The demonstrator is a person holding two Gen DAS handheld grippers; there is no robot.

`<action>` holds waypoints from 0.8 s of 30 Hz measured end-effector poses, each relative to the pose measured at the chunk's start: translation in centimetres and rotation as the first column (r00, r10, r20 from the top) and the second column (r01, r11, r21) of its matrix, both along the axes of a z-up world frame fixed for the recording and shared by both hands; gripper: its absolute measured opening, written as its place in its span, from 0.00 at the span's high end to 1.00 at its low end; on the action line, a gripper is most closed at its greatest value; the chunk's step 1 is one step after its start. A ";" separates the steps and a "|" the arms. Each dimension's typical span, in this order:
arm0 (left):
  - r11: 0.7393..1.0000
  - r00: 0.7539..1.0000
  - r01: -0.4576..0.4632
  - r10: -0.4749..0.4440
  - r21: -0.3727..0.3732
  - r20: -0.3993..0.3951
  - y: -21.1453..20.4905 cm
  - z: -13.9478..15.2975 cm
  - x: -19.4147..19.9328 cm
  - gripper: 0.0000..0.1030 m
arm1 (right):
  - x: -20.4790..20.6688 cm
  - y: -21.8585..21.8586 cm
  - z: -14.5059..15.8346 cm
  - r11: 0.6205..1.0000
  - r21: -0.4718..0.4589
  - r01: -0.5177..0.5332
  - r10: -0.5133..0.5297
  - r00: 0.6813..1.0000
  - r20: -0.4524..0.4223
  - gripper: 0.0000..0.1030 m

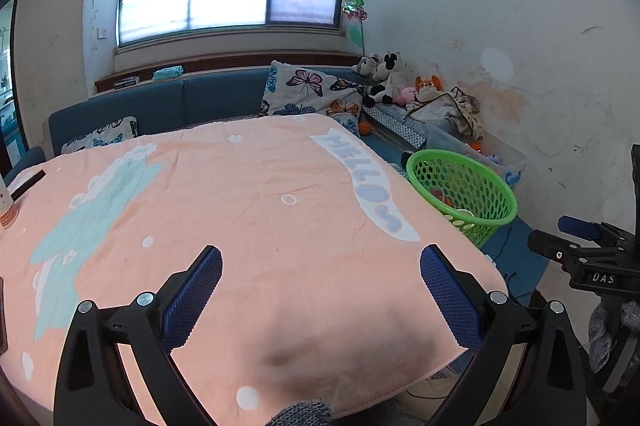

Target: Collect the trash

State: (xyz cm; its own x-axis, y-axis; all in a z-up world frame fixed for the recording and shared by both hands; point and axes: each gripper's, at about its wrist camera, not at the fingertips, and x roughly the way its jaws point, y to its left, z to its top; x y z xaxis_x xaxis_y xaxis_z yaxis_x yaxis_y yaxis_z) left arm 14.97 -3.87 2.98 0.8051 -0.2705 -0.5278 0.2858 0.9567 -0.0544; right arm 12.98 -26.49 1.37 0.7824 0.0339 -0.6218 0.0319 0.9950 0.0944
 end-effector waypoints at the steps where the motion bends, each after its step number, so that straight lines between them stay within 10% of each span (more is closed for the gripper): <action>1: 1.000 1.000 -0.001 0.001 0.001 0.000 0.0 -0.1 -0.1 0.07 | -0.1 0.1 0.0 1.000 0.000 -0.001 0.001 1.000 0.001 0.06; 24: 1.000 1.000 -0.015 0.015 -0.012 -0.011 0.9 -0.3 -1.1 0.07 | -0.8 1.2 0.1 1.000 -0.001 -0.026 0.027 1.000 0.008 0.05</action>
State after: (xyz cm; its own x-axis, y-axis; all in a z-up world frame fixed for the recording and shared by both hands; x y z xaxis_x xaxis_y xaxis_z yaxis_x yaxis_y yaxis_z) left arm 13.88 -3.01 2.63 0.8033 -0.2653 -0.5332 0.2711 0.9601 -0.0694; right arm 12.18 -25.32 1.43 0.7860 0.0540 -0.6158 0.0048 0.9956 0.0934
